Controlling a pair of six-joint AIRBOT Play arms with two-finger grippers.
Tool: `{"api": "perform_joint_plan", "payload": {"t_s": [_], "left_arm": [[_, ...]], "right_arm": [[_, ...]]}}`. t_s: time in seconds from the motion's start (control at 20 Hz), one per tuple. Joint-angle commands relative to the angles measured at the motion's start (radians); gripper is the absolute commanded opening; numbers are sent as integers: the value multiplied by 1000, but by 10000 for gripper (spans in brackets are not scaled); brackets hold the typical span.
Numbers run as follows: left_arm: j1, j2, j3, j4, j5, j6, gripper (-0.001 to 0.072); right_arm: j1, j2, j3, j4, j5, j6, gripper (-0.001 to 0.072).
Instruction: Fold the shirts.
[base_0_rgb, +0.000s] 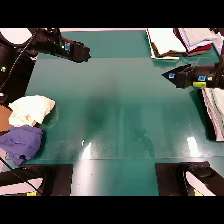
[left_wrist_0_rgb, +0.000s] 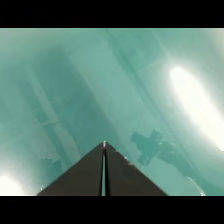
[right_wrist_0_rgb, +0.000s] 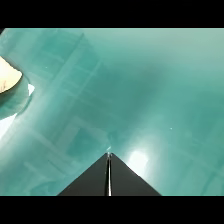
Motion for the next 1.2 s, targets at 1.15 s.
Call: {"api": "perform_joint_plan", "payload": {"t_s": [1.15], "left_arm": [[423,240,-272,342,-199,-34,25]], "right_arm": [[1,1,1,0,34,0,17]]}}
